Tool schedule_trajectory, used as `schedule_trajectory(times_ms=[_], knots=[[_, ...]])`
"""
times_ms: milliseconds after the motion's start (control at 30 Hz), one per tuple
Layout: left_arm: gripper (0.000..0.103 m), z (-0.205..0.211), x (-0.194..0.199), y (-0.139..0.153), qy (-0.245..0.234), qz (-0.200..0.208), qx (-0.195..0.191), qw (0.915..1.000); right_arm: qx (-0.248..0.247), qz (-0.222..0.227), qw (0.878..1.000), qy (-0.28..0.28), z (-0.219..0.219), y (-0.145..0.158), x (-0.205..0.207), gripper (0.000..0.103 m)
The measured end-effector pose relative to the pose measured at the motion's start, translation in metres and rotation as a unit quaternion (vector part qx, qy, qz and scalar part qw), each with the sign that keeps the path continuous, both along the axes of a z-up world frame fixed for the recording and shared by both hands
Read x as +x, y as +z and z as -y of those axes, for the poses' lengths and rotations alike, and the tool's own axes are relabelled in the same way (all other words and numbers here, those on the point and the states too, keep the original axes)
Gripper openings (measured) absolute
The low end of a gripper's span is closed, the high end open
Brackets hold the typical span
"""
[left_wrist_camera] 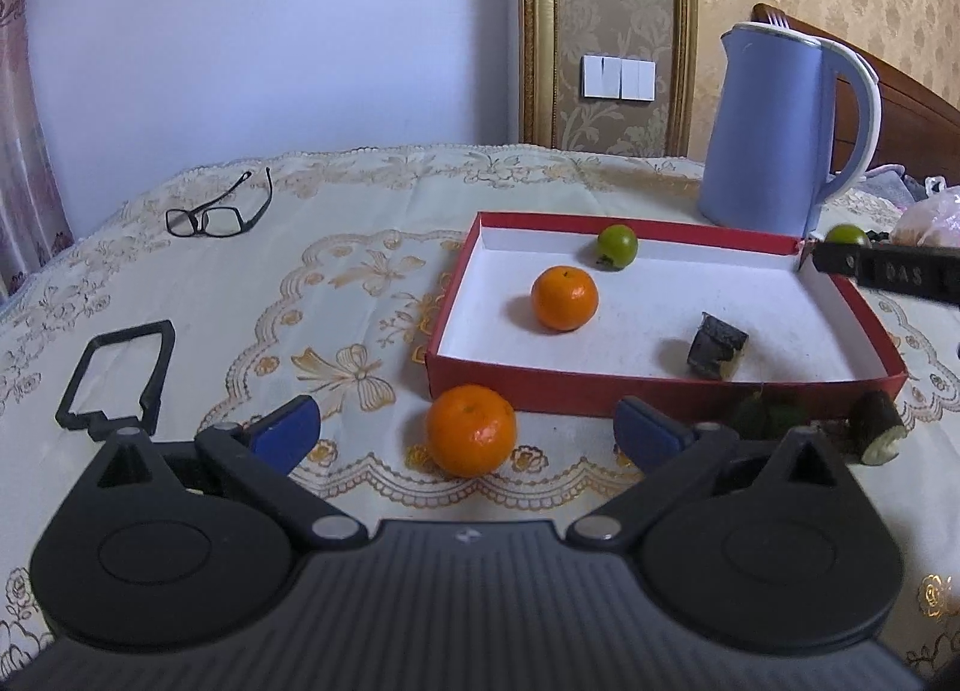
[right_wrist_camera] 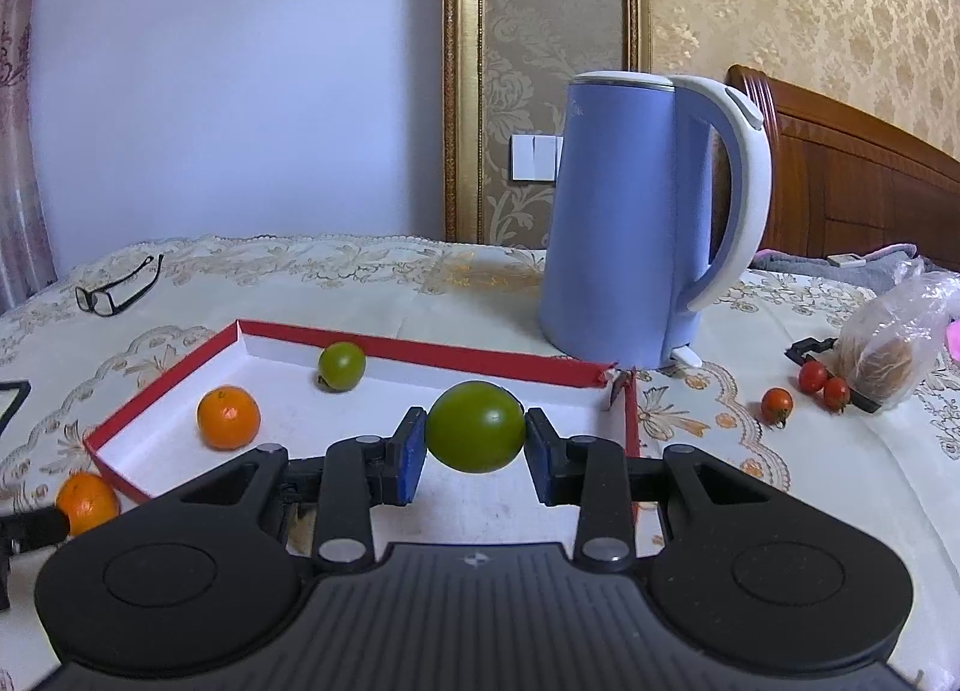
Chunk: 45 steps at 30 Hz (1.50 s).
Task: Organize fruits
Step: 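Carry the green tomato toward the red box with the right gripper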
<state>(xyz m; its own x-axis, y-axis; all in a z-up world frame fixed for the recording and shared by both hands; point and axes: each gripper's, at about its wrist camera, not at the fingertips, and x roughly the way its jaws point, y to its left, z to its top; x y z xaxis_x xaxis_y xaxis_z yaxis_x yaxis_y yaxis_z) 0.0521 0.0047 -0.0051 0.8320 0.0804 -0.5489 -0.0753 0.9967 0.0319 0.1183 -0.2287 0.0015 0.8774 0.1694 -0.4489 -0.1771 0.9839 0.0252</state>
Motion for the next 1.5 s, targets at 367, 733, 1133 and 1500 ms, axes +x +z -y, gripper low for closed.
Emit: schedule_trajectory(times_ms=[367, 733, 1133, 1500], knots=[[0.103, -0.001, -0.001, -0.003, 0.001, -0.003, 0.004, 1.0000, 0.011, 0.008, 1.000, 0.006, -0.019, 0.007, 0.020, 0.034], [0.103, -0.003, -0.001, -0.006, 0.001, -0.006, 0.003, 1.0000, 0.000, -0.005, 1.000, -0.009, -0.023, -0.003, 0.040, 0.034], [0.103, -0.001, -0.001, -0.008, 0.001, -0.008, 0.009, 0.9999, -0.002, -0.025, 1.000, -0.005, -0.030, -0.016, 0.060, 0.034], [0.103, 0.000, -0.002, -0.010, 0.000, -0.010, 0.012, 0.9999, -0.027, -0.036, 0.999, 0.015, -0.054, -0.023, 0.069, 0.034]])
